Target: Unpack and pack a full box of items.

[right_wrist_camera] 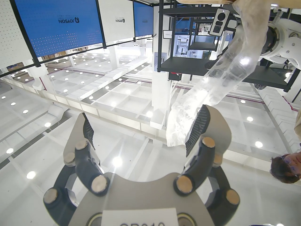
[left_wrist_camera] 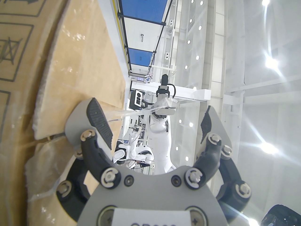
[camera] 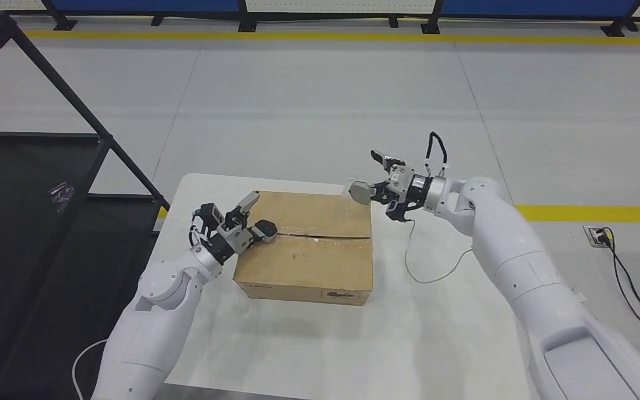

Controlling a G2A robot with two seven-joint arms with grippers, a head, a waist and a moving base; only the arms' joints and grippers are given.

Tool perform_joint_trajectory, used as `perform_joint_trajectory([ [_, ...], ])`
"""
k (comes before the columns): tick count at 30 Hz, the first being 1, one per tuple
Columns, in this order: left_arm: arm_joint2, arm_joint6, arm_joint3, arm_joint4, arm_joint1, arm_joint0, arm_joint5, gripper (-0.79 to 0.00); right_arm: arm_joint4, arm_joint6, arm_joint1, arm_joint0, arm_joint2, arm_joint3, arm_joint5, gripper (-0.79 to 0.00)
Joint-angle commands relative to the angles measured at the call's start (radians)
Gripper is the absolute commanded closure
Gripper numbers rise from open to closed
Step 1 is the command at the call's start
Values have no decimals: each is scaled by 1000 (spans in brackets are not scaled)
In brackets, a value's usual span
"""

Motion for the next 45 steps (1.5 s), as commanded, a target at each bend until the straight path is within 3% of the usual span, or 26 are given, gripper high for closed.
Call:
perform_joint_trajectory([
  [1, 2, -4, -2, -1, -1, -3, 3, -785, -6, 4, 7, -13, 18, -16, -13, -785],
  [12, 39, -19, -6, 19, -11, -46, 20, -785, -28, -8, 38, -90, 102, -130, -6, -785],
  [22, 82, -40, 32, 19, -26, -90, 13, -785, -18, -6, 78, -214, 201, -329, 72, -785],
  [35, 102, -60, 74, 24, -36, -116, 13, -785, 82, -165, 111, -361, 291, -559, 69, -785],
  [45, 124, -73, 100, 32, -45, -140, 15, -785, 129, -236, 126, -432, 346, -636, 53, -785],
])
